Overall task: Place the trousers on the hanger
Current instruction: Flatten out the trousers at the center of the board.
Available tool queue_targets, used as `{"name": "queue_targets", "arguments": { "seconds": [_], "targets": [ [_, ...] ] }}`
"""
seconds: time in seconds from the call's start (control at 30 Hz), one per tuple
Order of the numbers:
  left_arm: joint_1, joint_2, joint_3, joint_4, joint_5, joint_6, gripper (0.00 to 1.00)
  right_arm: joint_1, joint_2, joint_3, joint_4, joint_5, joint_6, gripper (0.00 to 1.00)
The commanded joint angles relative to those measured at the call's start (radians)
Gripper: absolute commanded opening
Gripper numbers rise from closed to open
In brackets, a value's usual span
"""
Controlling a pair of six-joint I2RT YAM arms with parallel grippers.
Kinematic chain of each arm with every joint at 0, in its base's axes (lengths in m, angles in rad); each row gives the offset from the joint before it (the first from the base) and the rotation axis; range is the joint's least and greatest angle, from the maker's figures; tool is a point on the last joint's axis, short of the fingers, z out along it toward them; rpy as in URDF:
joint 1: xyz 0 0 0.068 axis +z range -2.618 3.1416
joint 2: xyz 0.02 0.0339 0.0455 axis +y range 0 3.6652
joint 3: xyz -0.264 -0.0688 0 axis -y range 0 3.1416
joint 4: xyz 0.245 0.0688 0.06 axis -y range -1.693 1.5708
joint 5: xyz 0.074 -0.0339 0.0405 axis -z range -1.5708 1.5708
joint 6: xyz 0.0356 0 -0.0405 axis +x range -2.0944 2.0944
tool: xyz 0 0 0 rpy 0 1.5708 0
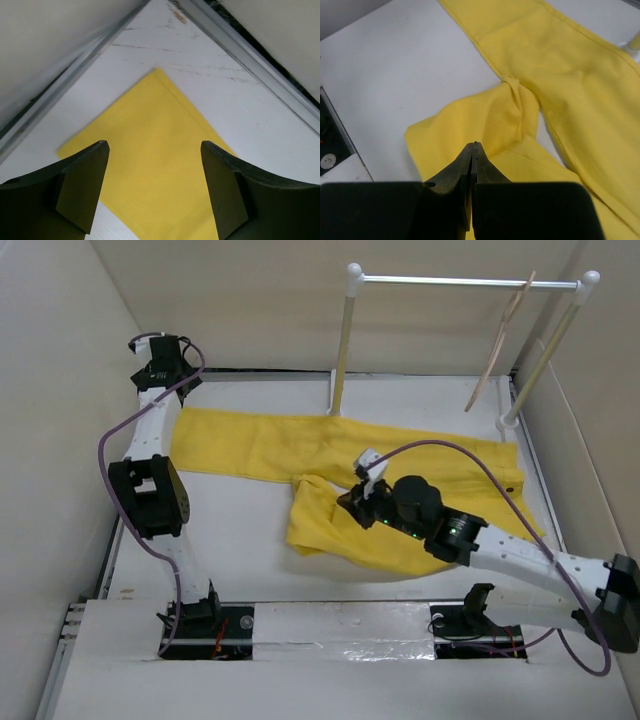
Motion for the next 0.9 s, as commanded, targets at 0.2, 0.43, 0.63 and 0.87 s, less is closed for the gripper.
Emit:
{"name": "queue_targets", "arguments": {
  "seconds": [0.2,0.43,0.63,0.87],
  "targets": [
    [-0.202,-0.384,-0.201,0.203,0.214,-0.057,0.65,0.228,0.461,0.322,-0.075,0.184,-0.108,0.75],
    [-0.24,-0.674,-0.592,0.409,0.325,-0.123,0.65,0.307,0.734,0.526,-0.263,0.362,-0.139,0.88],
    [-0.24,-0.785,-0.609,0.378,0.441,-0.102,0.65,0.317,0.899,0.657,-0.371,0.504,-0.127,0.79],
    [-0.24,-0.857,-0.754,0.409,0.397,-0.063,0.64,0.317,0.871,0.668,-0.4,0.586,-0.019,0.0]
  ]
}}
